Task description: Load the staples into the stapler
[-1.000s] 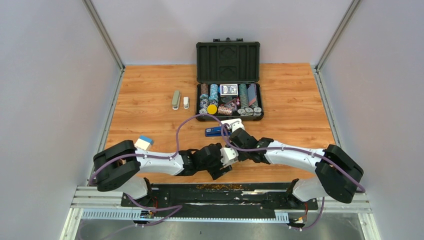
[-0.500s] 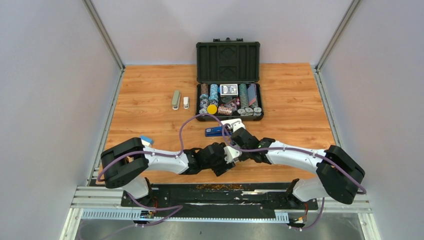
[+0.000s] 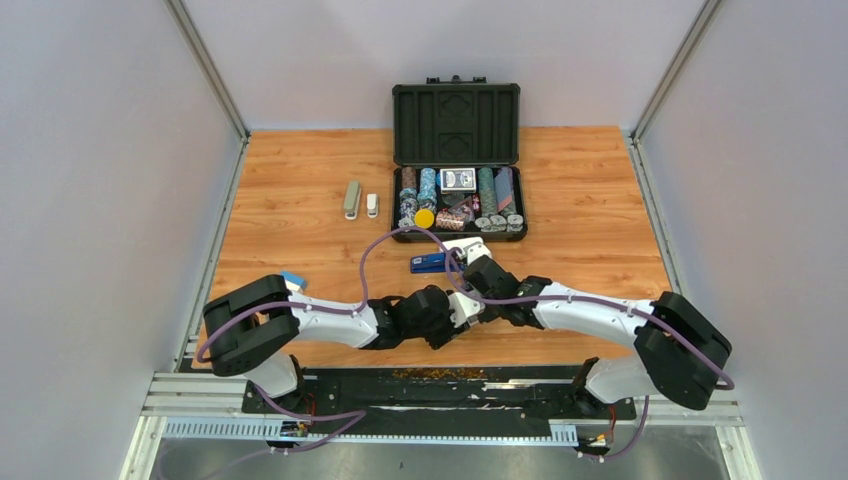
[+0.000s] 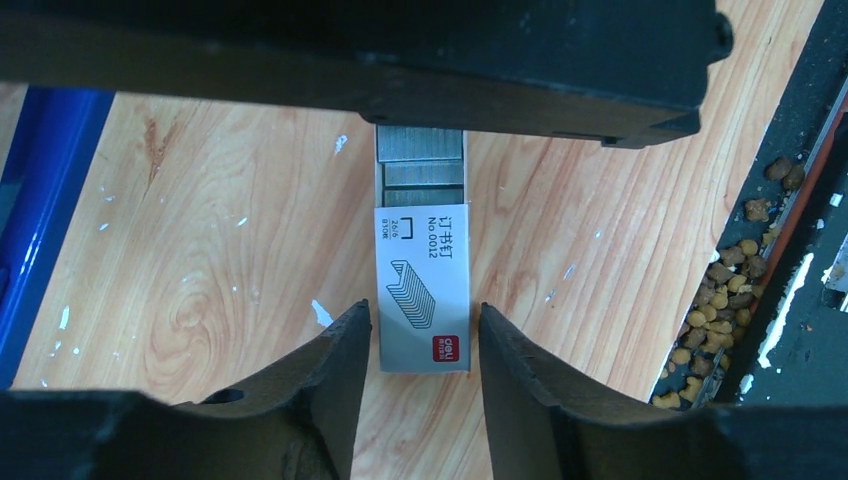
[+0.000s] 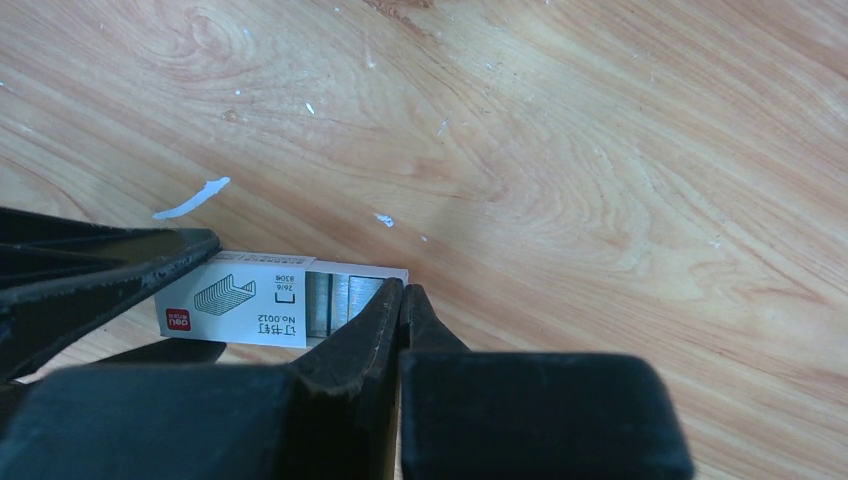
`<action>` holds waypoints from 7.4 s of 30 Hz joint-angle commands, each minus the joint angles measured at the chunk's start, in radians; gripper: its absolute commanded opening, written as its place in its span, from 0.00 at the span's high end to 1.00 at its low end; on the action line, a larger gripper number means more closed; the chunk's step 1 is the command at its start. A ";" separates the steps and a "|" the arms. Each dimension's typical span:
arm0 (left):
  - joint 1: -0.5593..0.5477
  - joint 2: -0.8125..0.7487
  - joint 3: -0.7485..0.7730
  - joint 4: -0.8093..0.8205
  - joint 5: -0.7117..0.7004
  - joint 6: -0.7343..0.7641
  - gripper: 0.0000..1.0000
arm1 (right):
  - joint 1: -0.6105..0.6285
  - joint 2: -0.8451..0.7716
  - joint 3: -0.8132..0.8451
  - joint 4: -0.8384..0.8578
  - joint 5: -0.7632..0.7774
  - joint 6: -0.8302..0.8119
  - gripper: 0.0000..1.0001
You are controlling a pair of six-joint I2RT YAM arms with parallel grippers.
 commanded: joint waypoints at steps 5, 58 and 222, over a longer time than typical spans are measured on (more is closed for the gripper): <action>-0.020 -0.002 0.015 0.064 0.038 0.060 0.57 | 0.027 -0.009 0.005 -0.015 0.041 -0.026 1.00; 0.099 -0.164 0.209 -0.182 -0.299 0.167 0.02 | -0.019 -0.652 -0.001 -0.255 0.290 0.081 0.00; 0.340 -0.669 0.075 -0.022 0.574 0.129 1.00 | -0.164 -0.757 -0.194 0.430 -0.760 -0.390 1.00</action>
